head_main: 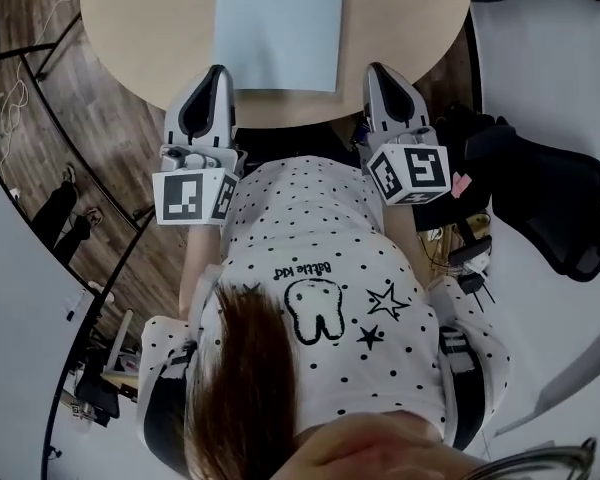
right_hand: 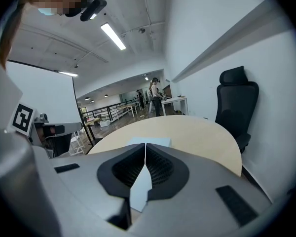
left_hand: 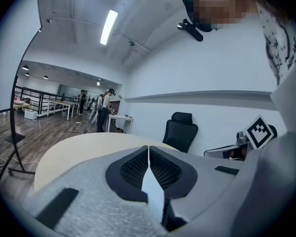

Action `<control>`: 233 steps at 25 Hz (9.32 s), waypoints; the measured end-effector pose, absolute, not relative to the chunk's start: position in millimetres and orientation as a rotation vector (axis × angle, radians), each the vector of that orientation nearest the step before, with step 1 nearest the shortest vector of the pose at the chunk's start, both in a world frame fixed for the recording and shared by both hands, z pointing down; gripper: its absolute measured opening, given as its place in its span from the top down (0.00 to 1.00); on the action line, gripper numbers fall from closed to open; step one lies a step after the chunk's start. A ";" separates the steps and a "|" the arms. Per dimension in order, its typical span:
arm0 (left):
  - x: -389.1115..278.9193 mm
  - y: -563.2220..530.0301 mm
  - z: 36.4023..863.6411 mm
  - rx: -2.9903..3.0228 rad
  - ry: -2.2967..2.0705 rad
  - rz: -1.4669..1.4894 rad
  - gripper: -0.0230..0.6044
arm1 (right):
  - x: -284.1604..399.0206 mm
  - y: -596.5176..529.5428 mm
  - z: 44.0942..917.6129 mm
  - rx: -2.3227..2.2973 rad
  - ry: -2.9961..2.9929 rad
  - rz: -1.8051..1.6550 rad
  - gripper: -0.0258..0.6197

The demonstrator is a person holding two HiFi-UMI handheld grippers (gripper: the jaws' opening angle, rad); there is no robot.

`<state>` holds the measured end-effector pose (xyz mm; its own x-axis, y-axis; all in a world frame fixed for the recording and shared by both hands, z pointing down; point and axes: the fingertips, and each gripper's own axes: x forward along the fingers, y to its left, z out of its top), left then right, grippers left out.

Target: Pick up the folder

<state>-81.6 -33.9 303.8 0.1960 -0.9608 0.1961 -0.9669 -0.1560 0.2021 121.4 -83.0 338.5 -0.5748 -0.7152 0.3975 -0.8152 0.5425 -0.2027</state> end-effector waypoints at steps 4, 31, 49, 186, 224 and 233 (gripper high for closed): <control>-75.2 -37.5 316.5 2.155 -1.828 0.065 0.93 | 126.5 -89.8 349.5 1.259 -2.508 0.579 0.95; -141.4 -69.1 329.2 2.123 -1.803 0.108 0.92 | 162.6 -119.2 329.6 1.446 -2.499 0.645 0.94; -149.1 -82.9 315.7 2.131 -1.821 0.061 0.92 | 152.1 -141.0 317.0 1.445 -2.569 0.622 0.93; -111.6 -146.9 522.2 1.705 -1.331 0.223 0.53 | 95.5 -173.8 512.2 1.182 -2.193 1.400 0.62; -115.4 -141.0 525.4 1.657 -1.253 0.159 0.51 | 90.9 -168.5 516.6 1.101 -2.186 1.539 0.60; -115.3 -142.0 524.8 1.664 -1.257 0.152 0.51 | 89.2 -168.9 514.3 1.064 -2.207 1.481 0.60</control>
<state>-115.3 -142.0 524.8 0.4514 -0.6531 0.6080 -0.7792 0.0436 0.6253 89.2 -168.9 514.3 -0.6905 -0.4194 0.5894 -0.7044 0.2044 -0.6798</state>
